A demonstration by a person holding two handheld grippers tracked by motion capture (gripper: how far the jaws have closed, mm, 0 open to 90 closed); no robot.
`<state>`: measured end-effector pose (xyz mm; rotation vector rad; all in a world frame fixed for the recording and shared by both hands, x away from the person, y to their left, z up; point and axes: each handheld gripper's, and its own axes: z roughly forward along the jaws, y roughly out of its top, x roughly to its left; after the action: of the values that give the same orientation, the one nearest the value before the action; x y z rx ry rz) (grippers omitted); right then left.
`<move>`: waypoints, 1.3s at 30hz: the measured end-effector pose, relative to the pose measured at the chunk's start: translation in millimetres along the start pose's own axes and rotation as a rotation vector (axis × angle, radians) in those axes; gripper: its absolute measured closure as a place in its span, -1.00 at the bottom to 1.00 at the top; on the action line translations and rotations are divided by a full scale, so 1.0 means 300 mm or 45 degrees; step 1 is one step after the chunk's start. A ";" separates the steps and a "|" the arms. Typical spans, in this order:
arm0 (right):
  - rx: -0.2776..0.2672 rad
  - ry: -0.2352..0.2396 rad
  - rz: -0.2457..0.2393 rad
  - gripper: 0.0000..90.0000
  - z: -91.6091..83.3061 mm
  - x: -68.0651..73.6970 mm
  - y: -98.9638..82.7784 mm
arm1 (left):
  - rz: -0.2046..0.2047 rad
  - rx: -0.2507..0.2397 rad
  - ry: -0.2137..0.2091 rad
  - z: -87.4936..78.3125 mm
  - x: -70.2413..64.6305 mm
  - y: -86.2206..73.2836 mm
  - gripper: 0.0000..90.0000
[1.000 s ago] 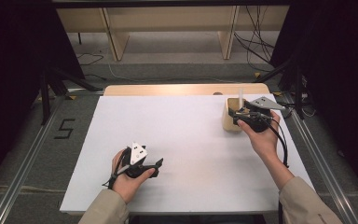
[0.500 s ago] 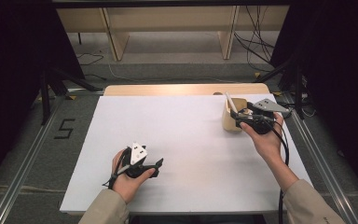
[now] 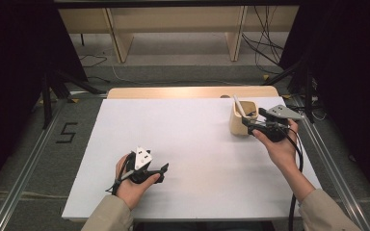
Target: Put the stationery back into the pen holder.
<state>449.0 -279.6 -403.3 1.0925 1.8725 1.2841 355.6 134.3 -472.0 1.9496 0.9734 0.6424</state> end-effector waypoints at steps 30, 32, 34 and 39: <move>0.090 0.266 -0.066 -0.56 -0.115 0.050 -0.106 | -0.004 -0.004 -0.007 -0.002 -0.011 0.002 -0.57; 0.091 0.280 -0.073 -0.56 -0.123 0.051 -0.117 | 0.003 0.001 -0.006 -0.002 -0.012 0.002 -0.57; 0.100 0.290 -0.081 -0.57 -0.131 0.050 -0.127 | 0.006 0.004 -0.006 -0.003 -0.012 0.001 -0.57; 0.112 0.313 -0.078 -0.58 -0.144 0.054 -0.143 | 0.007 0.003 -0.008 -0.005 -0.013 0.001 -0.57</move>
<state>392.9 -292.1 -429.4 0.9475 2.1442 1.3633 352.6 131.7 -471.1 1.9559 0.9657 0.6384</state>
